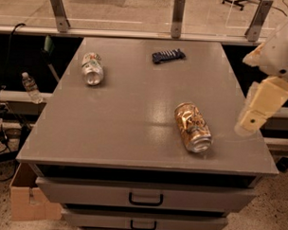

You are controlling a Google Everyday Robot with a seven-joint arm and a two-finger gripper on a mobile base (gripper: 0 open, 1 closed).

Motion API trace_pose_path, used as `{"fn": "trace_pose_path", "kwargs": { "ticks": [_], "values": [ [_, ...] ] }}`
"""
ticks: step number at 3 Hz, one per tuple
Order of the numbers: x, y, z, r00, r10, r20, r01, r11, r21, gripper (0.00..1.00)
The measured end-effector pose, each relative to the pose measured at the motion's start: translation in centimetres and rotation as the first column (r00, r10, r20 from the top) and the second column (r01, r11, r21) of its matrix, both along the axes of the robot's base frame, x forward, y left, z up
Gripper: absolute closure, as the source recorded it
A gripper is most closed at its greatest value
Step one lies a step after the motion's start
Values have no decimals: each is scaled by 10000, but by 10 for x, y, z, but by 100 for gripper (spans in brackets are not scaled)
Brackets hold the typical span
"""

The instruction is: Place orange can upright

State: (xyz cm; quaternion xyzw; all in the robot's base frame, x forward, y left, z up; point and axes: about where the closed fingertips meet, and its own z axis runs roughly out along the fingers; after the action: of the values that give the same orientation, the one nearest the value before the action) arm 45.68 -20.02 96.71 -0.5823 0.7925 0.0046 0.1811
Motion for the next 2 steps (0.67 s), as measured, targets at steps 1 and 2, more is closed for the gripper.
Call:
{"fn": "trace_pose_path", "kwargs": {
  "ticks": [1, 2],
  "values": [
    [22, 27, -21, 9951, -825, -541, 867, 9929, 810, 0],
    [36, 47, -40, 9755, -1947, -1021, 2062, 9714, 1179, 0]
  ]
}}
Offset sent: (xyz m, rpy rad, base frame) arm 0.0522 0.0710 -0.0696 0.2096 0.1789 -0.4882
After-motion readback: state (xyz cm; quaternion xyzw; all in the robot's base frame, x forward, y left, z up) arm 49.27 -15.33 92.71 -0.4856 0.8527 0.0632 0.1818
